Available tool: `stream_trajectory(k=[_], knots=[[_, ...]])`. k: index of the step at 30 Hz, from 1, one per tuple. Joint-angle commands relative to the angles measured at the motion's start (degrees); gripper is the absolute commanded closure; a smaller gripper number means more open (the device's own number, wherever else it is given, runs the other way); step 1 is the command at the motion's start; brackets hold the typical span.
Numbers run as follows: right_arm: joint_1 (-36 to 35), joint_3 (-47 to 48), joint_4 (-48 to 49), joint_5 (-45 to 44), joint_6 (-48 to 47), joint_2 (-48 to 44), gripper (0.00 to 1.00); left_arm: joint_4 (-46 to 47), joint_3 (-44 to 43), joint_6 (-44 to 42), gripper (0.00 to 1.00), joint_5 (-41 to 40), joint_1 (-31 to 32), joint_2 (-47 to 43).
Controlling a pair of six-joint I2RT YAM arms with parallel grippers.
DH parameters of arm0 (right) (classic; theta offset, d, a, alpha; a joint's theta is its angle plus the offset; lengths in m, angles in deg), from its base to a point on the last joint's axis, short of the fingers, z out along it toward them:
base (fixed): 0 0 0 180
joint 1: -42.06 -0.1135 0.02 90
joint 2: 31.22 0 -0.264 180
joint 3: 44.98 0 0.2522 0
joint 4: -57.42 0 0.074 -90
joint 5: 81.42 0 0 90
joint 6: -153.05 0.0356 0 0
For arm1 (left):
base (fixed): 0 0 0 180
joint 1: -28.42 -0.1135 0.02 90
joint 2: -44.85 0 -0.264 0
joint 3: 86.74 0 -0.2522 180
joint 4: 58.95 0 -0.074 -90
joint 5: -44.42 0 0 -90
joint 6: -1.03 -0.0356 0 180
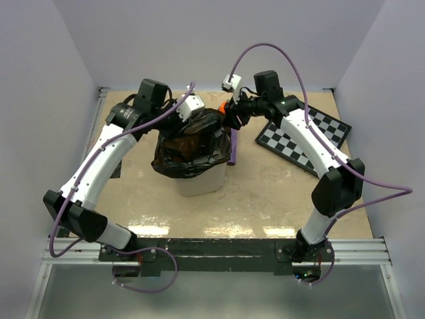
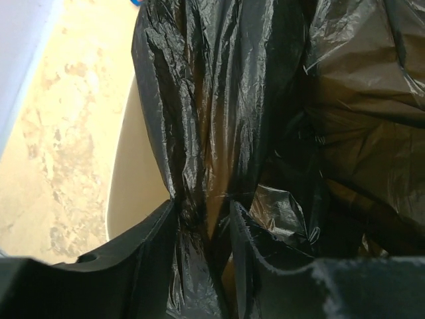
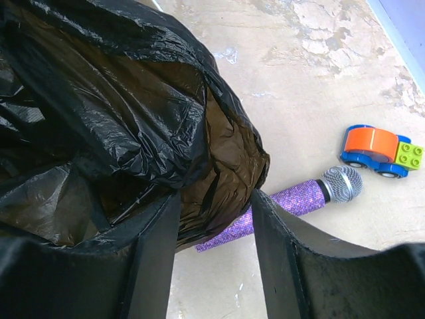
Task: Put the trash bags into the trash bin
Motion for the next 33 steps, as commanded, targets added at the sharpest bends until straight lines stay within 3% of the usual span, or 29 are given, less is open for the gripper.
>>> stream_trajectory(k=[1, 7, 11, 20, 28, 33], knots=[[0.23, 0.61, 2.1, 1.62, 0.63, -2.69, 0.49, -1.67, -3.76, 2.03, 0.61, 0.99, -0.38, 1.13], [0.23, 0.44, 2.27, 1.88, 1.78, -2.61, 0.49, -1.67, -6.84, 3.88, 0.79, 0.28, -1.25, 3.95], [0.23, 0.35, 2.36, 1.53, 2.13, -2.78, 0.49, -1.4, -9.03, 4.06, 1.0, -1.48, -3.36, 5.71], [0.23, -0.35, 2.71, 1.79, 2.57, -2.43, 0.49, 0.61, -11.85, -1.13, 1.0, -1.13, -8.02, 6.68], [0.23, -3.34, 3.24, 3.11, 3.1, -1.64, 0.5, 7.9, -7.38, 1.85, 0.99, -0.69, -13.2, 8.08], [0.23, -5.53, 3.06, 4.25, 3.53, -1.46, 0.54, 9.67, -0.88, 6.42, 0.81, 9.67, -16.72, 7.21]])
